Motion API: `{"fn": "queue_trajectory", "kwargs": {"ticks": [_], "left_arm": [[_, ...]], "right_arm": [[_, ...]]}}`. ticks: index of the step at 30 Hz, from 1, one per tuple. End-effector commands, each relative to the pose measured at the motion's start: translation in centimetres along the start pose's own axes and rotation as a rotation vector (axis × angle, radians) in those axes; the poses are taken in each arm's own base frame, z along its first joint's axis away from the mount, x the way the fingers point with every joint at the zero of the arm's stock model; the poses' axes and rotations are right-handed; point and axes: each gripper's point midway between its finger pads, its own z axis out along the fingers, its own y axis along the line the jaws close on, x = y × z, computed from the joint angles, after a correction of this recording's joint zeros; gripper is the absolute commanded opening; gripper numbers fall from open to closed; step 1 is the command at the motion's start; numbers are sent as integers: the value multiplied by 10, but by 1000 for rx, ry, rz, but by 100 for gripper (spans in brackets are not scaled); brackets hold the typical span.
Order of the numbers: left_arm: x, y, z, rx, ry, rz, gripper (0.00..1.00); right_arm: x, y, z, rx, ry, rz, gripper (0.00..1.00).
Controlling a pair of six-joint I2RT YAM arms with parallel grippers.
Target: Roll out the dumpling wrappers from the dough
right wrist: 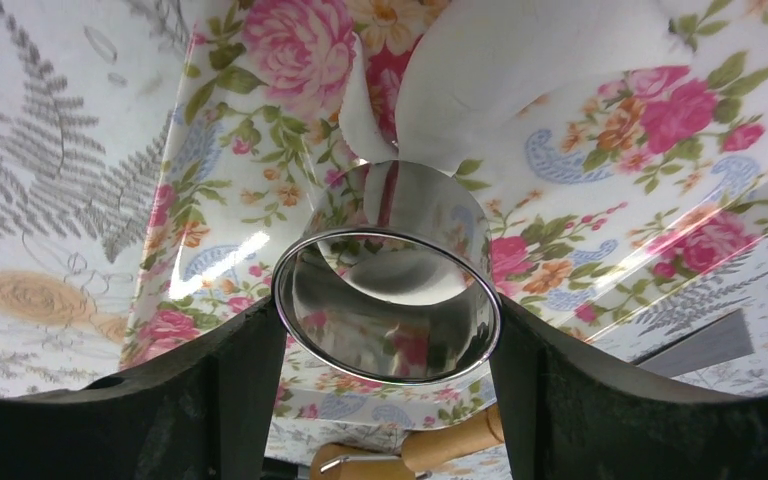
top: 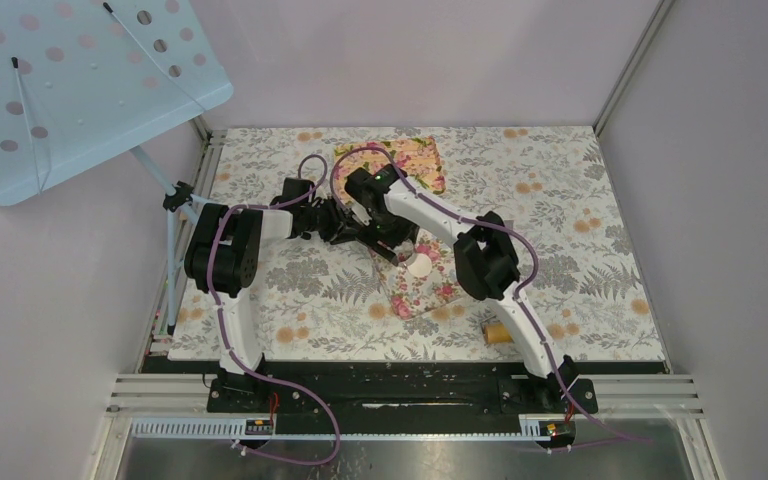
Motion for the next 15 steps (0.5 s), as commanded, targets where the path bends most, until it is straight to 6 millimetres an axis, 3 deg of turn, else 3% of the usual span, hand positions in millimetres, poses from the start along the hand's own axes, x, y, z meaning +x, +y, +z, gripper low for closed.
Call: {"fn": "queue_trajectory", "kwargs": {"ticks": [1,8,15], "left_arm": [[5,10,2,-16,9,-5,34],[5,10,2,-12,13,-5,34],[6,9,2,-12,13,-6,34]], "right_arm": [[-26,-11,-3,70,-67,14,0],[-46,-32,-38,164,-189,28,0],[-35,-26,-82,101,-267,19,0]]}}
